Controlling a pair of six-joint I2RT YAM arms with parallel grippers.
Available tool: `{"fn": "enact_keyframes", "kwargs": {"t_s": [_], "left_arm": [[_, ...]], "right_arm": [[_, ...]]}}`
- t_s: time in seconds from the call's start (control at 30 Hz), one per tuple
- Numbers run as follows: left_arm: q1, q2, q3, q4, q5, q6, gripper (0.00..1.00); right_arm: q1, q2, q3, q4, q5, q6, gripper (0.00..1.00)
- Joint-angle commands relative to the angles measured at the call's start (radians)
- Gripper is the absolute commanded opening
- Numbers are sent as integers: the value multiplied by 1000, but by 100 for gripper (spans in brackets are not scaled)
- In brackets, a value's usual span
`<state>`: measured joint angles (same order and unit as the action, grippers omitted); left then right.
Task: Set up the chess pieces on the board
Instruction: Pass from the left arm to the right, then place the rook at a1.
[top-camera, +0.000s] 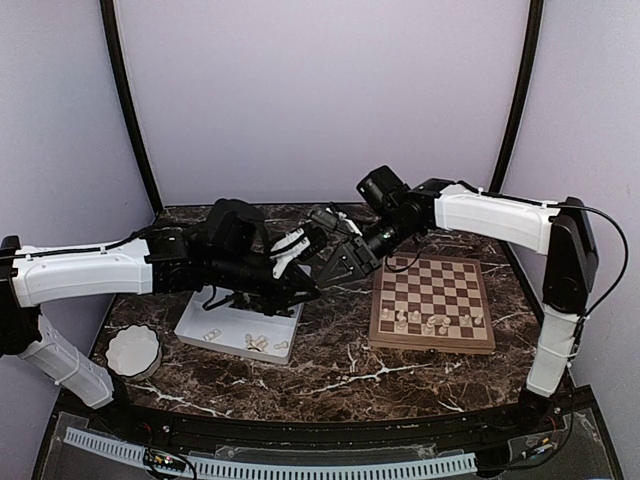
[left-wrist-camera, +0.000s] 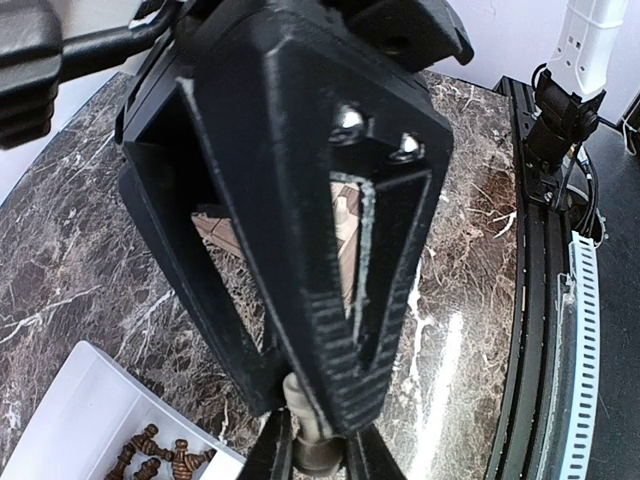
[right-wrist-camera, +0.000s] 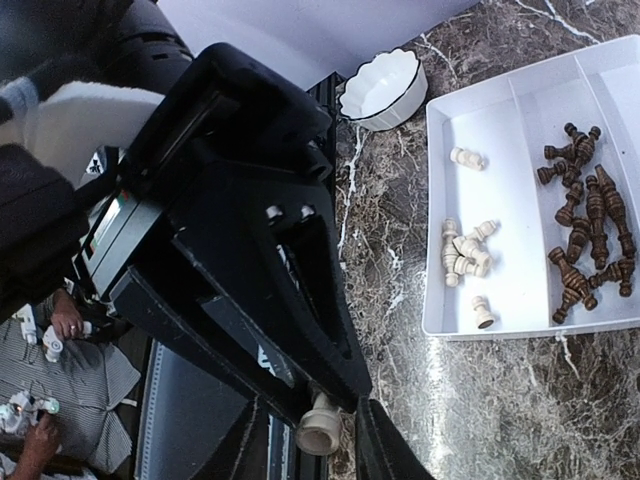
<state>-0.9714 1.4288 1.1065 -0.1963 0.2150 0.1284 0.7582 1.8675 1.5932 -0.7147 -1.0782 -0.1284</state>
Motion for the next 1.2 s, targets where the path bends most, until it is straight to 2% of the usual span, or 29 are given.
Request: {"fn": "enact_keyframes", "kwargs": {"t_s": [0.0, 0.1, 0.23, 0.3, 0.4, 0.73, 0.93, 1.17], "left_arm": [[-5, -7, 32, 31, -8, 8, 11], [-6, -4, 36, 33, -5, 7, 11], [-6, -1, 37, 38, -12, 6, 11], [-6, 2, 34, 41, -33, 4, 14], [-6, 8, 26, 43, -84, -5, 25], [-5, -116, -105, 61, -250, -49, 49], [2, -155, -138, 41, -354, -75, 50], [14, -152, -151, 45, -403, -90, 50]], "right_arm": [[10, 20, 15, 8, -24, 5, 28], [10, 21, 14, 10, -23, 7, 25], [10, 22, 11, 9, -16, 2, 11], [10, 23, 10, 3, 0, -9, 8], [8, 18, 13, -23, 61, -45, 4], [-46, -65, -65, -84, 518, -216, 1], [-45, -122, -165, -111, 745, -313, 1], [-19, -185, -278, -86, 875, -360, 2]]}}
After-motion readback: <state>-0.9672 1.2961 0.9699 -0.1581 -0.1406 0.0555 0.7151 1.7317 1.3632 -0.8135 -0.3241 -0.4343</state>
